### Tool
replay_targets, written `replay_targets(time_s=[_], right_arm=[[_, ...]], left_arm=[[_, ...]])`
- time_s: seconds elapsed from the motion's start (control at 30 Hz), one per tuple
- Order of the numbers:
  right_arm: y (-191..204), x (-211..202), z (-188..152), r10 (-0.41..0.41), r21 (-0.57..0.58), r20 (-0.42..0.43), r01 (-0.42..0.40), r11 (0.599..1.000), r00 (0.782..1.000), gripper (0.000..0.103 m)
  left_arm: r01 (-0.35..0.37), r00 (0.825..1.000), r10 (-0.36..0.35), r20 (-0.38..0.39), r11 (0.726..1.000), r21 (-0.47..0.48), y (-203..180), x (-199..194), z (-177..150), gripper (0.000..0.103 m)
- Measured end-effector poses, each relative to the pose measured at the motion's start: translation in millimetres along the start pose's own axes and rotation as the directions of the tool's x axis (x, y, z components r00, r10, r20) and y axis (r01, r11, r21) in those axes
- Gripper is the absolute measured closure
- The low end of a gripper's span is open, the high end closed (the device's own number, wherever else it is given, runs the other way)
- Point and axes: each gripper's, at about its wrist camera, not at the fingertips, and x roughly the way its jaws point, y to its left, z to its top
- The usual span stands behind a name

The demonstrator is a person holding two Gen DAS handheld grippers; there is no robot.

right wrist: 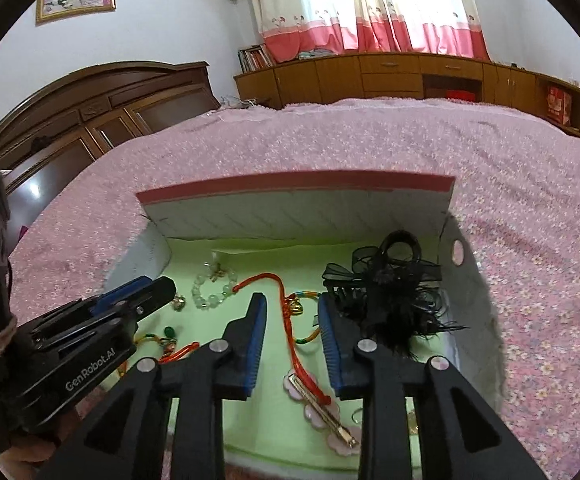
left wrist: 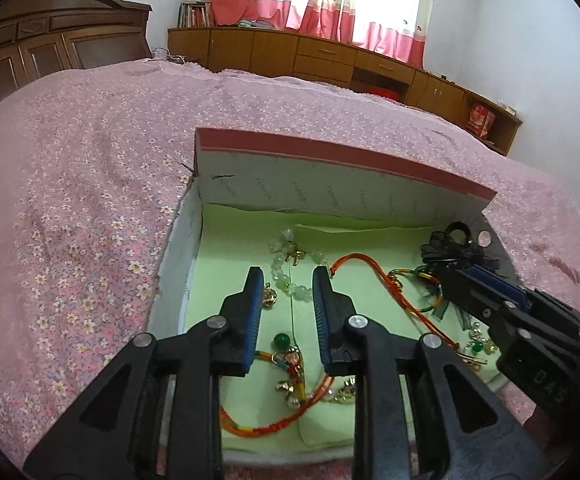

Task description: Organize jewelry

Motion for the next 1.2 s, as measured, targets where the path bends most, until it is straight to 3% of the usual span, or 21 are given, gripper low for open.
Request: replay_targets(time_s=[0.63, 1.2], right_arm=[[5.2, -86.2, -3.5, 0.003, 0.005, 0.103, -0.004, 1.000, 0.995, 0.055], [-4.8, -131.1, -39.2, -0.042, 0.047, 0.142, 0.036, 0.998, 0.989, 0.044]], left_arm=[[0.026, 0.999, -0.027, 0.029, 0.999, 0.029, -9.5, -72.8, -6.5, 0.085], [0.040, 0.998, -0.041, 0.044, 0.998, 0.038, -24.0, -98.4, -37.3, 0.084]])
